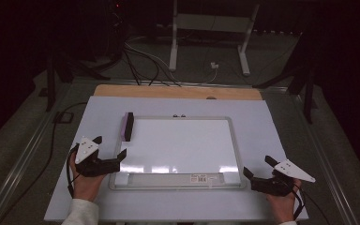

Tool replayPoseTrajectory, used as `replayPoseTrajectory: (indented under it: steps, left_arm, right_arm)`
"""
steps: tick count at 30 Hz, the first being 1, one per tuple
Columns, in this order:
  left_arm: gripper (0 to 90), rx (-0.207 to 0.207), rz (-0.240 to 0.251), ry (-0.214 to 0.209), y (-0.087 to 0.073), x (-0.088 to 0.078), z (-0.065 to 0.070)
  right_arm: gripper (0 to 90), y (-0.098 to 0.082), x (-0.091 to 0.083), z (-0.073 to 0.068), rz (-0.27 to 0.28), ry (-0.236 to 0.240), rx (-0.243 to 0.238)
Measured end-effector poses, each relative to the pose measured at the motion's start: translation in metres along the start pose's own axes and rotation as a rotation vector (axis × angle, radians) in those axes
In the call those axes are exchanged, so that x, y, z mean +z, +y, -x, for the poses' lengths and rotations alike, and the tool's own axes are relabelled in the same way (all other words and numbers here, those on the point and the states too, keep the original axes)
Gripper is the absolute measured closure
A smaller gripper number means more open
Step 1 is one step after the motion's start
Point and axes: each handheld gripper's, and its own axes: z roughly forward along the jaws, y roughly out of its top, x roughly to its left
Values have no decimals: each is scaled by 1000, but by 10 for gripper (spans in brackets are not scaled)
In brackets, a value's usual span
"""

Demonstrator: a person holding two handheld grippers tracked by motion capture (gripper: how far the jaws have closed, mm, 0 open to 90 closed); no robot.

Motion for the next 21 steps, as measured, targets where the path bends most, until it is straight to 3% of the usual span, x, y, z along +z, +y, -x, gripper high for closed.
replayPoseTrajectory:
  steps: [6, 13, 21]
  left_arm:
    - [6, 6, 19, 30, -11, -11, -3]
    - [6, 21, 52, 35, -19, -22, -7]
    - [6, 3, 77, 47, -21, -29, -11]
  right_arm:
    - [1, 1, -2, 0, 21, -6, -2]
    - [1, 2, -4, 2, 41, -12, -3]
    - [1, 1, -5, 7, 52, -32, 3]
